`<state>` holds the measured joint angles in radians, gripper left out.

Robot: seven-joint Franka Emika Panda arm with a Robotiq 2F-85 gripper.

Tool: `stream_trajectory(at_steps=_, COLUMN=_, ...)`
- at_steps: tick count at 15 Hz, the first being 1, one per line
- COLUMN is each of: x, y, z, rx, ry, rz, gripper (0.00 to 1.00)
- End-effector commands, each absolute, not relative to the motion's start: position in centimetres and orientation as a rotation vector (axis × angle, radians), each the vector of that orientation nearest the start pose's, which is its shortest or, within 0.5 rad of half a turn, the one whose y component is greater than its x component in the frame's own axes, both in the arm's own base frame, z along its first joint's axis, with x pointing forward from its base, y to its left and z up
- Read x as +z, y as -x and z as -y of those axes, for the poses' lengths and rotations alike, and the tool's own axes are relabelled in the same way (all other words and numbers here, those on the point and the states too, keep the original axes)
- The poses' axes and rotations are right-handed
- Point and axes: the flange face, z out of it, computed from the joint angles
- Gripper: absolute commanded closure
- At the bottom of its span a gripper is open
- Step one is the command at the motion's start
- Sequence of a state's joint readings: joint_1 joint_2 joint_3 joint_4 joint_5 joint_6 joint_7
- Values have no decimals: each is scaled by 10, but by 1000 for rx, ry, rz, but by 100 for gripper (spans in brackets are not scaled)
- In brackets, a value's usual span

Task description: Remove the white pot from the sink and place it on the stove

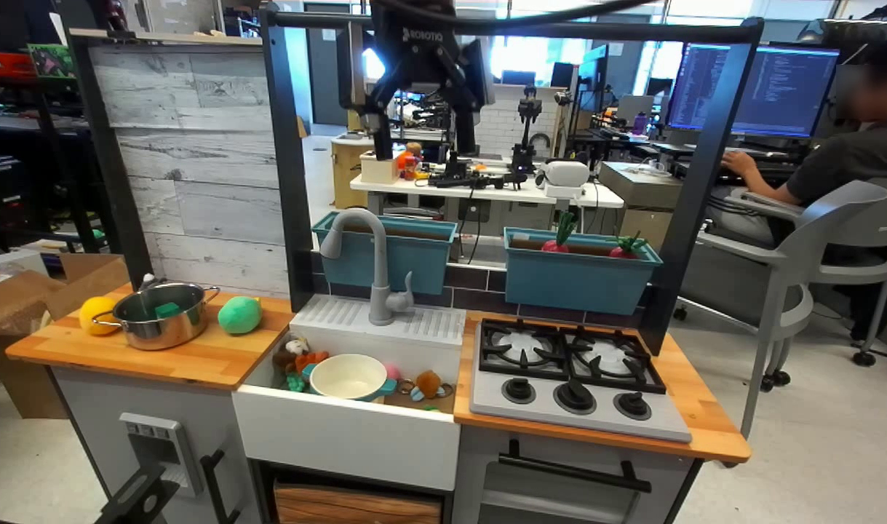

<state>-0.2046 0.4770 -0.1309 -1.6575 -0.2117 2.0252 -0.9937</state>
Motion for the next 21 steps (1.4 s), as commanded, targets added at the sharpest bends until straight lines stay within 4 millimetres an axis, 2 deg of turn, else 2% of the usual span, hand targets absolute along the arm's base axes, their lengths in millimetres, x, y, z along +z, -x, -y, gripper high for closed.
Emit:
stream_trajectory(at_steps=1, x=293, y=-666, z=207, rx=567, ry=2837, rz=1403, gripper=0)
stream_trajectory(at_steps=5, x=237, y=-691, z=176, rx=788, ry=2762, rz=1441, gripper=0)
stream_trajectory(at_steps=7, x=210, y=-702, z=163, rx=846, ry=2759, rz=1412, gripper=0)
stream_trajectory(at_steps=11, x=155, y=-723, z=140, rx=742, ry=2834, rz=1251, gripper=0)
stream_trajectory(at_steps=14, x=115, y=-731, z=137, rx=657, ry=2895, rz=1096, gripper=0)
stream_trajectory(at_steps=17, x=76, y=-729, z=141, rx=710, ry=2948, rz=973, gripper=0)
stream_trajectory(at_steps=21, x=36, y=-716, z=157, rx=803, ry=2996, rz=811, gripper=0)
